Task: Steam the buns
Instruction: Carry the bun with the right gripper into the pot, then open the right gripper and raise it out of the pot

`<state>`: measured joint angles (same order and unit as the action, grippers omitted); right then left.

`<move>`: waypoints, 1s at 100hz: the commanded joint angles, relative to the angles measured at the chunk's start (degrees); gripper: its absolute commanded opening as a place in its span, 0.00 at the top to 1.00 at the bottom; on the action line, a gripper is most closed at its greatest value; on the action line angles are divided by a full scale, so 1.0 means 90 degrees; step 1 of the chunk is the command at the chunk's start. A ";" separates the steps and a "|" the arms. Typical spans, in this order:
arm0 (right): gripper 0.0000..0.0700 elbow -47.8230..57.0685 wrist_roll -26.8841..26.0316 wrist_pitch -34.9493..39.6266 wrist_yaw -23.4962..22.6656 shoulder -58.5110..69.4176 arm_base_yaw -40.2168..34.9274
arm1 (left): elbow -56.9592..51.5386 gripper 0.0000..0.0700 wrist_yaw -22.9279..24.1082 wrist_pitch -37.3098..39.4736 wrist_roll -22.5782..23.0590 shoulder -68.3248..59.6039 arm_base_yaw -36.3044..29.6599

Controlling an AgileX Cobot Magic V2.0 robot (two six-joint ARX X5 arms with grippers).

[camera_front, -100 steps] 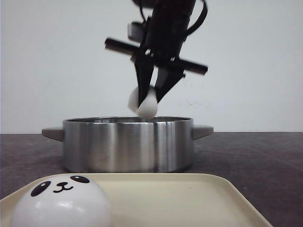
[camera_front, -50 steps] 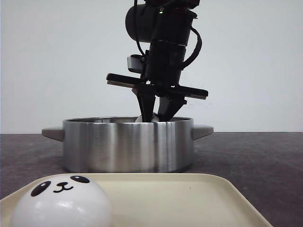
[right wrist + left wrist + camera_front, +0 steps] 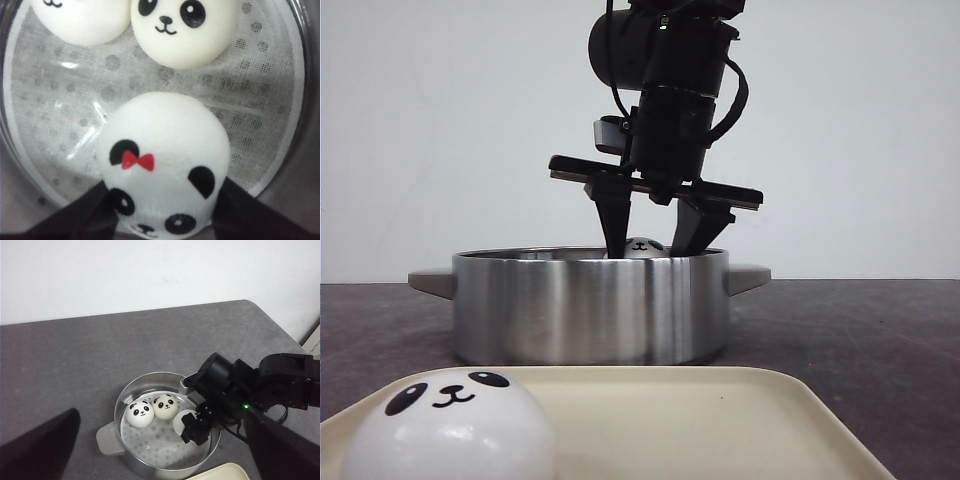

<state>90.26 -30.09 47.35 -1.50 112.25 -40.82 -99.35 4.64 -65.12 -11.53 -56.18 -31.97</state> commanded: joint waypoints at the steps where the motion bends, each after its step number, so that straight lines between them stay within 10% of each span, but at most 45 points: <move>1: 0.40 0.0095 -0.0087 -0.0027 0.0027 0.0151 -0.0044 | -0.0102 0.09 0.0034 0.0027 0.0063 -0.0041 -0.0041; 80: 0.20 0.0209 0.0238 0.0053 -0.0036 0.0051 -0.0044 | -0.0066 0.09 0.0032 -0.0510 -0.0078 -0.0022 -0.0041; 89: 0.41 0.0437 0.0537 0.0112 0.0012 -0.0211 -0.0044 | 0.0136 0.09 -0.0073 -0.0527 -0.0311 -0.0012 -0.0041; 100: 1.00 0.0758 0.0967 0.0129 -0.0007 -0.0882 -0.0046 | 0.0656 0.09 -0.0420 -0.0551 -0.0602 0.0036 -0.0049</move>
<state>93.45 -25.58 49.04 -1.72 109.16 -40.82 -94.72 2.48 -70.15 -14.28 -55.42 -31.97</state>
